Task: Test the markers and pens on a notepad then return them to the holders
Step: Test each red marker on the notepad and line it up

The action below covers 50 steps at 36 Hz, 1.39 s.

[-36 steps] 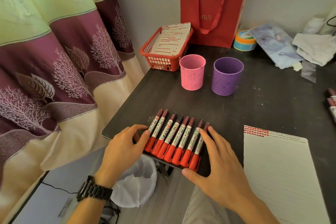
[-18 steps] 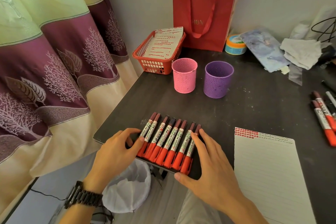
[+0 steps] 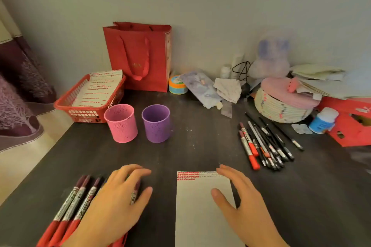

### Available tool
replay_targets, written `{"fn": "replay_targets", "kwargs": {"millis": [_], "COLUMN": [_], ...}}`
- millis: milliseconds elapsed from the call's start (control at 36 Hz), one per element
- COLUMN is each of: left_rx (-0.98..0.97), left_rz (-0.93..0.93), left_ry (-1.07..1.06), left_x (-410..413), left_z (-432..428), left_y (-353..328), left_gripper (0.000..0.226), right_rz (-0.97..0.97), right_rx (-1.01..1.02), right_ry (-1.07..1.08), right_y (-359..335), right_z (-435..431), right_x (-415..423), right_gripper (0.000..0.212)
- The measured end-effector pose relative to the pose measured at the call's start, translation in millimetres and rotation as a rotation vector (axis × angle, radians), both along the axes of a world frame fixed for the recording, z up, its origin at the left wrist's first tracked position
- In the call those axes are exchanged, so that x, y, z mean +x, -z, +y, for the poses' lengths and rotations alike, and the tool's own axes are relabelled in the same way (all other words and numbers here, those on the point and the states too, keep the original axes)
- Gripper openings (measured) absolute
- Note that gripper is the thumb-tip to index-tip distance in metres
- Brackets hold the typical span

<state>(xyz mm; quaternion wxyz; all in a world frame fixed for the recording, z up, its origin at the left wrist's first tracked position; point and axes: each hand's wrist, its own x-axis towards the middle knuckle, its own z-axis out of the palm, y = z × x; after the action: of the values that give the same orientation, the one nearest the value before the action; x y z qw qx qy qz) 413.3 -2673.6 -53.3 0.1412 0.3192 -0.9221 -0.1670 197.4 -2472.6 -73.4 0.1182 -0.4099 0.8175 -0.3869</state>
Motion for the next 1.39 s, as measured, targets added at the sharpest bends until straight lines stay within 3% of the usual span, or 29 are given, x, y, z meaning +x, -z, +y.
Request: {"fn": "replay_targets", "kwargs": {"millis": [167,389,500,861,944,1111,1194,1306,1389], "left_rx": [0.059,-0.075,-0.150,-0.053,0.103,0.789,0.886,0.606,0.491], "left_rz": [-0.074,-0.178,-0.213,-0.225,-0.149,0.263,0.362,0.288,0.230], "left_ry": [0.320,0.536,0.533,0.382,0.310,0.073,0.034,0.015,0.037], "left_x": [-108,-224,-254,-259,-248,-198,-159,-113,-87], "left_z": [40,80,88,80,74,71,85,113,134], "left_y": [5,14,18,18,11,-5,-6,1,5], "left_gripper": [0.042,0.035,0.030,0.017,0.011,0.004,0.010,0.026,0.028], "right_rz": [0.237,0.234,0.186,0.158,0.143,0.149,0.007,-0.362,-0.705], "right_rx": [0.353,0.346,0.296,0.288,0.277,0.183,0.047,-0.345,-0.500], "right_ry": [0.191,0.228,0.253,0.257,0.273,0.325,0.376,0.474,0.415], "right_y": [18,41,45,42,41,37,26,6,-1], "right_z": [56,68,68,68,68,69,68,57,43], "right_x": [-60,-68,-75,-77,-76,-71,-63,-29,0], "right_gripper": [0.053,0.048,0.040,0.033,0.031,0.020,0.019,0.048,0.053]}}
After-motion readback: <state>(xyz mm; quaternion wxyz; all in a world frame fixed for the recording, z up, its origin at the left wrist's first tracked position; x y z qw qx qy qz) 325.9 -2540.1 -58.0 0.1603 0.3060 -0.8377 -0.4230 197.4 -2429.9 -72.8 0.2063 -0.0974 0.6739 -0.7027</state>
